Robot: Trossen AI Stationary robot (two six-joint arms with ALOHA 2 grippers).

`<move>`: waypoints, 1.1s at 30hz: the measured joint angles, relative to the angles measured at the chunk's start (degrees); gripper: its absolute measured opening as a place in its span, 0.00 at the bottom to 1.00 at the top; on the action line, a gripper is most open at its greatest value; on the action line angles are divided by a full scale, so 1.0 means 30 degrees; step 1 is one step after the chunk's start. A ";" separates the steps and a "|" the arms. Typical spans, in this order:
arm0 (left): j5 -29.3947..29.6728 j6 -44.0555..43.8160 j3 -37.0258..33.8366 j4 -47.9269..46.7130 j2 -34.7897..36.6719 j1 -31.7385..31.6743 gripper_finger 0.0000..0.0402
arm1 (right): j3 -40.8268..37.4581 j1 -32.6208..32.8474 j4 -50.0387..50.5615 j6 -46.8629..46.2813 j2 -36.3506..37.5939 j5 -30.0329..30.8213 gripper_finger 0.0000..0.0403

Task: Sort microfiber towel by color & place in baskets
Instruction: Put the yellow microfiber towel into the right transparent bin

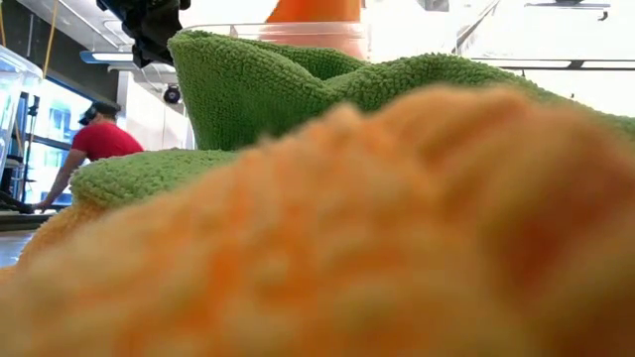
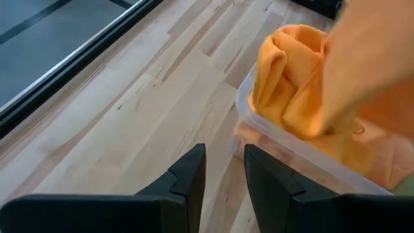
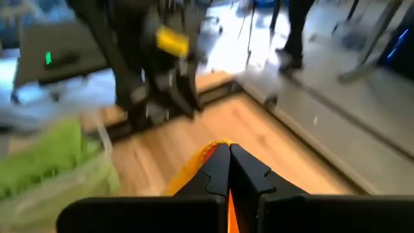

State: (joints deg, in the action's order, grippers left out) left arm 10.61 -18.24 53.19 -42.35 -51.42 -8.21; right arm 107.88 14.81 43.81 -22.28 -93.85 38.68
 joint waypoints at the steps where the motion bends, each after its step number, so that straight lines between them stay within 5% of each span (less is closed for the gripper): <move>1: 0.0000 0.0006 0.0000 0.0000 0.0000 0.0000 0.23 | -0.0685 -0.0335 -0.0262 -0.0114 -0.0006 -0.0792 0.00; 11: 0.0006 0.0008 0.0000 -0.0007 0.0000 0.0000 0.23 | -0.7953 -0.3054 -0.5051 -0.1699 -0.0023 -0.5812 0.00; 17: 0.0007 0.0007 0.0000 -0.0021 0.0000 0.0000 0.23 | -0.9512 -0.3570 -0.6050 -0.1697 -0.0697 -0.7968 0.00; 33: 0.0010 -0.0029 0.0000 -0.0022 0.0000 -0.0007 0.23 | -0.0392 -0.3779 0.3856 0.1467 -0.8735 -1.0935 0.00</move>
State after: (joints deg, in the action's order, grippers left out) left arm 10.64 -18.33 53.19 -42.41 -51.42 -8.23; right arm 106.71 3.47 55.38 -17.88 -120.05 5.87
